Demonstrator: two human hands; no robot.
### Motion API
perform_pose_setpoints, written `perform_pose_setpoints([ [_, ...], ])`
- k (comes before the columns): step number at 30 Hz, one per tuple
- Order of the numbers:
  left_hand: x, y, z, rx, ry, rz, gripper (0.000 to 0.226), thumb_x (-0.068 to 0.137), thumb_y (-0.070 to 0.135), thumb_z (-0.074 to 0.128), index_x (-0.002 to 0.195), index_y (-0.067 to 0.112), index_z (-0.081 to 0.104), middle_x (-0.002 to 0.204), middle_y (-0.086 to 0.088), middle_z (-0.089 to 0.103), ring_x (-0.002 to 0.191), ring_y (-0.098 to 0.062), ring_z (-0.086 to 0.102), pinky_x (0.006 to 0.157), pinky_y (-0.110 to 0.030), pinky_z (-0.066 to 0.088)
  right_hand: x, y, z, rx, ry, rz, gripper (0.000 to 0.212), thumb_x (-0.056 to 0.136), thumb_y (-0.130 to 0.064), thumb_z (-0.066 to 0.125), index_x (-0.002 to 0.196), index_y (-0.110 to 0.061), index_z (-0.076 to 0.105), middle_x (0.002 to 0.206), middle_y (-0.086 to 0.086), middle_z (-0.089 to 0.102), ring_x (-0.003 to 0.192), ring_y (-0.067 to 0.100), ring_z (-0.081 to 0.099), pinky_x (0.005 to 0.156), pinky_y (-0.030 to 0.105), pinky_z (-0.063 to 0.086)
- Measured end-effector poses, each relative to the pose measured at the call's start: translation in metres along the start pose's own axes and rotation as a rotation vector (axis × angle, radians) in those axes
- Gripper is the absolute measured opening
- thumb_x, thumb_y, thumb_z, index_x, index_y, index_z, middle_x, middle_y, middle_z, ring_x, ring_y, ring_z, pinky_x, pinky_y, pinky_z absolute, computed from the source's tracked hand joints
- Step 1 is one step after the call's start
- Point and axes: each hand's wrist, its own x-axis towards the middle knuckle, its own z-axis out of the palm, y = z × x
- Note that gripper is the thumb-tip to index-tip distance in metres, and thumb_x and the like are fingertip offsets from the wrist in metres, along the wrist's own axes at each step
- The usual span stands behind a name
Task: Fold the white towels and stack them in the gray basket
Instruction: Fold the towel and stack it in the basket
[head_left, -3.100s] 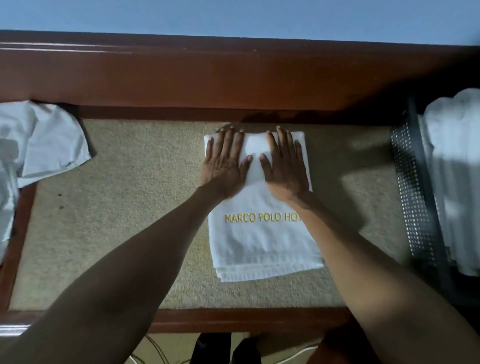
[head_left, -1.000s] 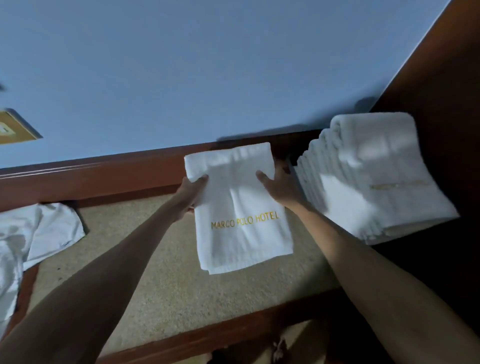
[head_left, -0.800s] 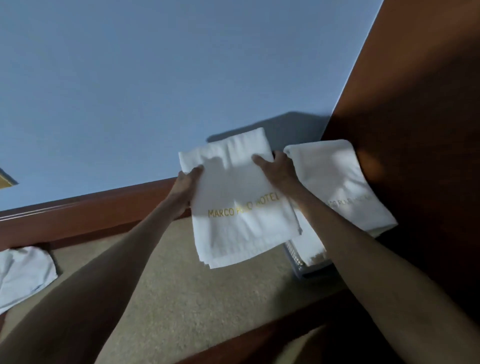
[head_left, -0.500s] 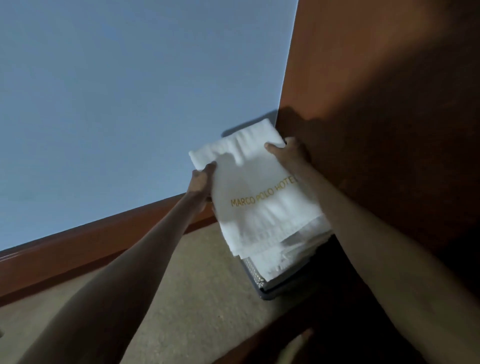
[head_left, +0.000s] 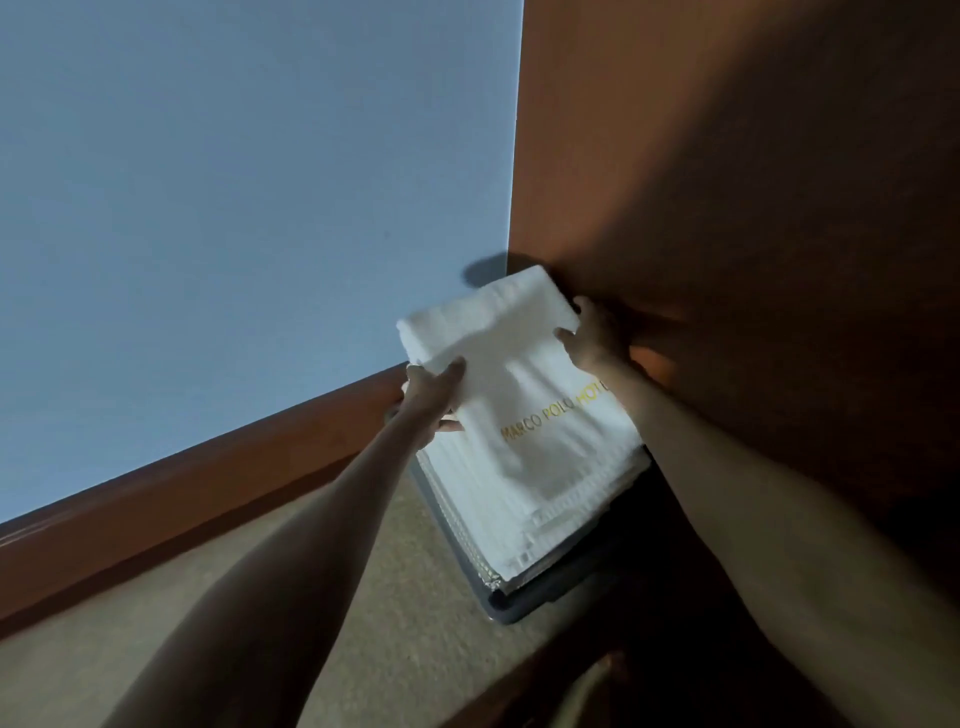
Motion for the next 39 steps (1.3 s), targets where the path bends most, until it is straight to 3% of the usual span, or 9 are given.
perform_pose_setpoints([
  [3, 0.010, -0.006, -0.006, 0.046, -0.024, 0.005, 0.050, 0.097, 0.040, 0.069, 0.132, 0.012, 0.046, 0.126, -0.013, 0.066, 0.095, -0.027, 0.071, 0.048, -0.035, 0.058, 0.000, 0.014, 0.030, -0.112, -0.099, -0.031, 0.061, 0.098, -0.028, 0.065, 0.150, -0.011, 0.039, 0.146, 0.018, 0.044, 0.137, 0.037, 0.042, 0.106, 0.044, 0.041],
  [9, 0.012, -0.004, -0.006, 0.208, 0.141, 0.079, 0.051, 0.090, 0.047, 0.075, 0.122, 0.013, 0.055, 0.119, -0.009, 0.066, 0.093, -0.027, 0.072, 0.049, -0.034, 0.060, 0.002, 0.020, 0.045, -0.162, -0.044, -0.057, 0.059, 0.100, -0.025, 0.059, 0.152, -0.009, 0.034, 0.144, 0.021, 0.041, 0.134, 0.040, 0.042, 0.107, 0.045, 0.038],
  [13, 0.003, 0.005, -0.019, 0.459, 0.180, 0.125, 0.053, 0.089, 0.059, 0.069, 0.105, 0.010, 0.061, 0.095, -0.007, 0.072, 0.062, -0.023, 0.075, 0.063, -0.042, 0.065, -0.010, -0.008, 0.058, -0.085, 0.232, -0.186, 0.052, 0.096, -0.012, 0.051, 0.145, -0.001, 0.042, 0.138, 0.024, 0.046, 0.124, 0.045, 0.047, 0.102, 0.049, 0.038],
  [16, -0.011, 0.020, -0.050, 0.587, 0.215, 0.186, 0.043, 0.089, 0.064, 0.062, 0.089, 0.021, 0.061, 0.085, -0.006, 0.076, 0.063, -0.025, 0.076, 0.076, -0.044, 0.064, -0.030, -0.056, 0.068, 0.025, 0.290, -0.354, 0.047, 0.093, -0.010, 0.051, 0.140, -0.002, 0.048, 0.138, 0.020, 0.050, 0.121, 0.040, 0.051, 0.094, 0.046, 0.043],
  [20, -0.058, 0.035, -0.114, 0.655, 0.260, 0.253, 0.027, 0.101, 0.048, 0.058, 0.093, 0.022, 0.060, 0.084, -0.003, 0.076, 0.062, -0.020, 0.074, 0.074, -0.042, 0.064, -0.069, -0.134, 0.089, 0.320, 0.177, -0.549, 0.039, 0.090, -0.010, 0.050, 0.128, -0.005, 0.055, 0.125, 0.012, 0.059, 0.104, 0.032, 0.062, 0.084, 0.043, 0.052],
  [23, -0.098, 0.033, -0.176, 0.732, 0.341, 0.271, 0.022, 0.102, 0.041, 0.059, 0.098, 0.020, 0.064, 0.088, -0.001, 0.076, 0.063, -0.017, 0.073, 0.075, -0.041, 0.064, -0.104, -0.193, 0.112, 0.380, 0.034, -0.689, 0.035, 0.093, -0.015, 0.051, 0.126, -0.007, 0.054, 0.111, 0.005, 0.064, 0.085, 0.027, 0.066, 0.076, 0.043, 0.055],
  [27, -0.159, 0.019, -0.266, 0.813, 0.473, 0.247, 0.019, 0.101, 0.041, 0.059, 0.104, 0.022, 0.064, 0.097, -0.002, 0.075, 0.078, -0.020, 0.072, 0.080, -0.042, 0.061, -0.157, -0.276, 0.148, 0.349, -0.114, -0.812, 0.034, 0.097, -0.014, 0.056, 0.130, -0.008, 0.051, 0.109, 0.001, 0.066, 0.086, 0.028, 0.068, 0.078, 0.038, 0.052],
  [34, -0.281, -0.022, -0.424, 0.902, 0.639, 0.135, 0.020, 0.098, 0.039, 0.061, 0.107, 0.022, 0.067, 0.097, 0.003, 0.072, 0.086, -0.018, 0.067, 0.079, -0.037, 0.055, -0.292, -0.410, 0.222, 0.360, -0.344, -0.929, 0.030, 0.098, -0.017, 0.056, 0.127, -0.014, 0.051, 0.114, -0.002, 0.066, 0.093, 0.024, 0.067, 0.083, 0.039, 0.053],
  [39, -0.362, -0.068, -0.525, 0.957, 0.700, 0.053, 0.011, 0.095, 0.034, 0.063, 0.096, 0.024, 0.067, 0.099, 0.000, 0.073, 0.091, -0.024, 0.067, 0.084, -0.041, 0.057, -0.396, -0.472, 0.285, 0.357, -0.494, -0.996, 0.022, 0.097, -0.015, 0.056, 0.118, -0.011, 0.057, 0.113, 0.002, 0.067, 0.104, 0.021, 0.065, 0.089, 0.045, 0.054],
])
